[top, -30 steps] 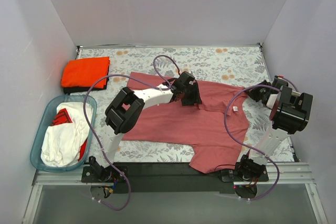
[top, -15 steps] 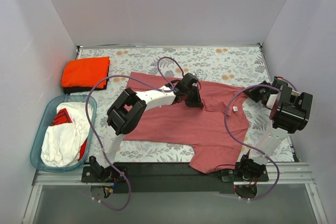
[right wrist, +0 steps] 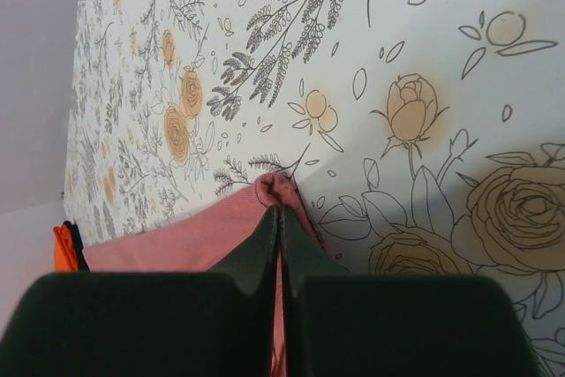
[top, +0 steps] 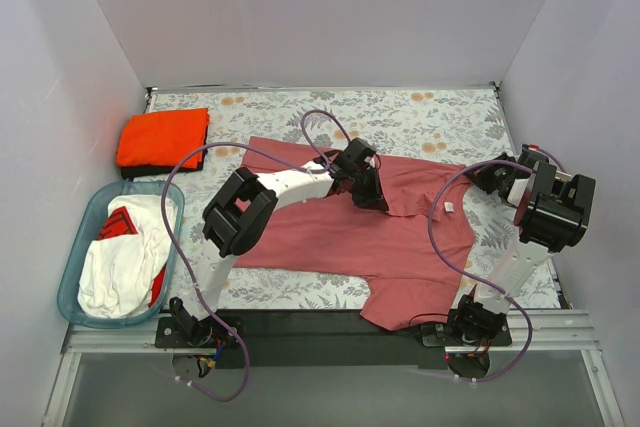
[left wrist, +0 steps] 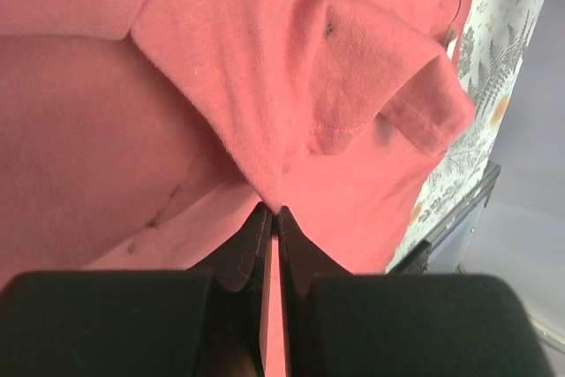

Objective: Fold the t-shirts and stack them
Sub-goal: Fold the tshirt

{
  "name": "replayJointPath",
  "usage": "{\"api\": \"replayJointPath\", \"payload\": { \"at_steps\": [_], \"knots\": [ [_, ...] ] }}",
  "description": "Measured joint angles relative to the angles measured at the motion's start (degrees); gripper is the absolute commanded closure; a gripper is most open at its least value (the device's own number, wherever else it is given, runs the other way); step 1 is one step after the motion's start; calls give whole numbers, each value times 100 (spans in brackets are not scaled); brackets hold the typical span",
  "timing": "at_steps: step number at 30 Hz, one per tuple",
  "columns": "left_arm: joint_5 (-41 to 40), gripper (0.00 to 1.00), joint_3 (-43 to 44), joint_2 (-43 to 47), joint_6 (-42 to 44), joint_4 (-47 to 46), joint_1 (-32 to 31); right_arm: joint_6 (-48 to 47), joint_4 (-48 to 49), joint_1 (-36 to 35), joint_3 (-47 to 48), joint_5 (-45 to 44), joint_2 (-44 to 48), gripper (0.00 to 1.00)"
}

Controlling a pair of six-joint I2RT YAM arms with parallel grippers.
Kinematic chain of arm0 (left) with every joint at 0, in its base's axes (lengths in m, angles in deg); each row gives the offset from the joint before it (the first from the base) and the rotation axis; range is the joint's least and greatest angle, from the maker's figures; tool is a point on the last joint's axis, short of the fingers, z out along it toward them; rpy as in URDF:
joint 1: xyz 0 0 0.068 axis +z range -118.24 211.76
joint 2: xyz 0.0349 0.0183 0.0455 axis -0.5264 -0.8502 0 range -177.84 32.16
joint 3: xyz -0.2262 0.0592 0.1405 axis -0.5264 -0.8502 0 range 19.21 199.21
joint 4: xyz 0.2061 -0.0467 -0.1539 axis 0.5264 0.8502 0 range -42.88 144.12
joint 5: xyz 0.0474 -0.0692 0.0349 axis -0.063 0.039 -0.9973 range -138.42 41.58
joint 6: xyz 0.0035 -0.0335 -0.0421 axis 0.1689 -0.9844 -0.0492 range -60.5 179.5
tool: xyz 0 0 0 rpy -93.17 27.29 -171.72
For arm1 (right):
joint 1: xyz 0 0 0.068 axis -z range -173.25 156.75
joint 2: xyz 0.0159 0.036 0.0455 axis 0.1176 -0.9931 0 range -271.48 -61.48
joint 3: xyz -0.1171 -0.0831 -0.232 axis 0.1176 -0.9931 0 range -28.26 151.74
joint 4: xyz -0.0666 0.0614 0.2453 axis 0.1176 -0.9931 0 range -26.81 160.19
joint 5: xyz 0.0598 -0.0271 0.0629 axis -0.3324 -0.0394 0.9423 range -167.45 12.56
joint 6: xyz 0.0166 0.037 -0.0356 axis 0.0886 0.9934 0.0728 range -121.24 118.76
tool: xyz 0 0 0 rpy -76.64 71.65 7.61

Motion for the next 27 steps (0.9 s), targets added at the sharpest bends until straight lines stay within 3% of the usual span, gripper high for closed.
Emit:
{"api": "replayJointPath", "payload": {
  "at_steps": [6, 10, 13, 14, 18, 27],
  "knots": [
    [275, 100, 114, 9, 79, 435, 181, -17, 15, 0, 37, 37, -44, 99],
    [219, 91, 168, 9, 286, 782, 350, -24, 28, 2, 79, 74, -85, 99],
    [-136, 78, 479, 0, 566, 1213, 442, -37, 26, 2, 105, 83, -103, 99],
    [-216, 67, 573, -2, 649, 1290, 455, -39, 26, 2, 105, 85, -105, 99],
    [-632, 51, 997, -2, 1003, 1488, 457, -44, 31, 4, 107, 94, -107, 99],
    [-1849, 50, 1298, 0, 1633, 1615, -114, -59, 31, 4, 107, 101, -109, 99]
  ]
}}
